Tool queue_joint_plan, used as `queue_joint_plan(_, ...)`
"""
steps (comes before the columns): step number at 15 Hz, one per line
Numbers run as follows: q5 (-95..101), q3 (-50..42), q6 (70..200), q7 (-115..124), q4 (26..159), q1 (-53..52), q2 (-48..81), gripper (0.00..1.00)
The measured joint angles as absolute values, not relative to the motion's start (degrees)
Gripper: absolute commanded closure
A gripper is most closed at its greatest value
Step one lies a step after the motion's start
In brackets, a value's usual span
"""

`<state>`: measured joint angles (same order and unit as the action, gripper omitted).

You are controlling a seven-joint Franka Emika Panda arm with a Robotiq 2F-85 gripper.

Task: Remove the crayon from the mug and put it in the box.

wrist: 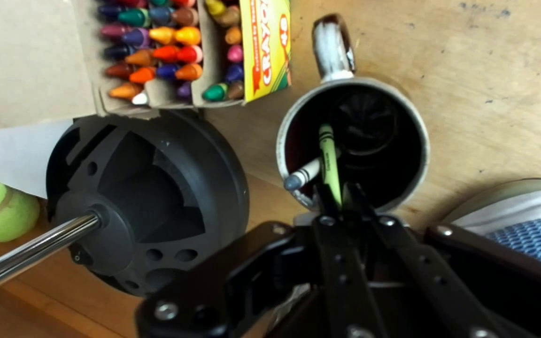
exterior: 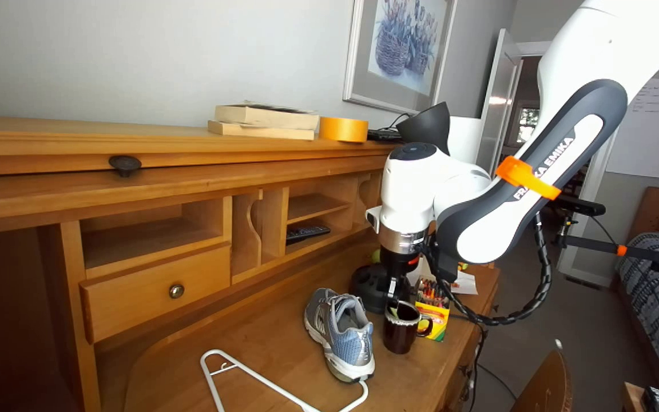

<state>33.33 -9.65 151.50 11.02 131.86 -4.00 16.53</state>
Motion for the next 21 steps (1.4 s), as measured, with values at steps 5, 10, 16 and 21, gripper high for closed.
queue_joint_plan(5,33.35,-9.63,151.50,12.21,132.11,-3.99,13.94,0.98)
queue_joint_plan(10,33.30,-9.42,151.49,14.07,132.87,-3.87,10.55,0.98)
queue_joint_plan(16,33.23,-8.84,151.44,17.17,135.94,-3.07,5.00,0.98)
queue_joint_plan(21,33.23,-7.87,151.42,18.90,138.89,-1.52,1.33,0.98)
